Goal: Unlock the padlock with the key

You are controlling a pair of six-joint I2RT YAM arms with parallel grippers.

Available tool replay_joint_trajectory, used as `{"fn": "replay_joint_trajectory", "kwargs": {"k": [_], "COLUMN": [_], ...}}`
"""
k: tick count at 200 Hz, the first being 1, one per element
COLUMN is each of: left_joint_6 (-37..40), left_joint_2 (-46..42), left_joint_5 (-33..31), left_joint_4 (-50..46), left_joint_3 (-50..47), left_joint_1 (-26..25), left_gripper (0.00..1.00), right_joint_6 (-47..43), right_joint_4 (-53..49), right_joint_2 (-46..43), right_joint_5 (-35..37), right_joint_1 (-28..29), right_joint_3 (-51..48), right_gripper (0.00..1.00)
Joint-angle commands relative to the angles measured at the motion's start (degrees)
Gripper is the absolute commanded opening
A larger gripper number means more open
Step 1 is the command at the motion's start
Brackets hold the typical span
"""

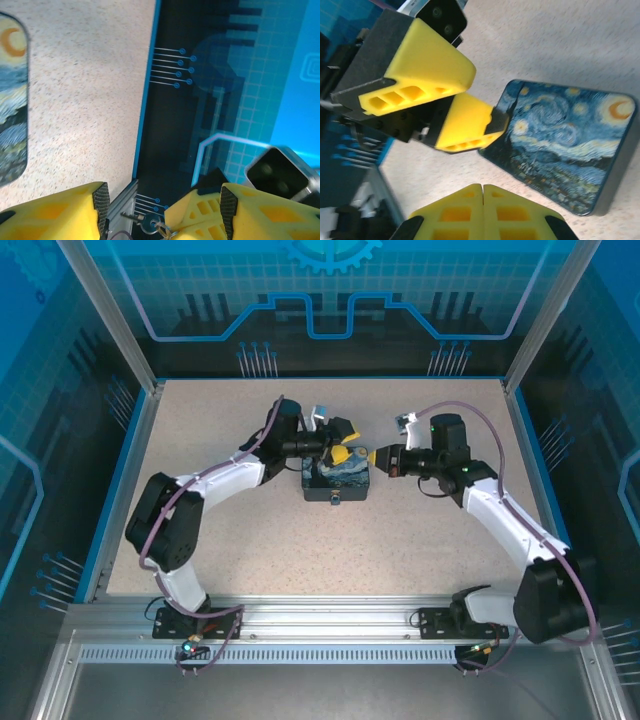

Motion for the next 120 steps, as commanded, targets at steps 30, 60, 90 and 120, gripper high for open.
{"fn": "replay_joint_trajectory", "kwargs": {"k": [30,60,90,120], "left_joint_6": [-2.4,-3.5,-4.3,-5.3], "left_joint_2": [-5.2,-3.3,-0.9,1.1], "left_joint_5": [-6.1,-5.2,-4.2,-3.3], "left_joint_4": [-25.4,-28.8,-31.4,-32.6], "left_joint_3": [7.6,11.9,16.3,18.5], "left_joint_1": [-1.3,-1.6,-2.3,-2.9], "left_gripper": [0.63,0.63,0.61,0.57], "right_joint_6": [-12.8,-16.4,-19.3,-20.3], "right_joint_4": [9.1,13.5,16.3,17.7], "right_joint_2": [-11.1,-12.2,-11.7,-11.1], "right_joint_5": [28.2,33.8,36.2,37.1], "right_joint_1": [9.2,12.8,15.3,15.8], "right_joint_3": [-6.4,-8.5,-8.4,-8.1], "right_gripper": [0.0,0.0,0.0,0.0]}}
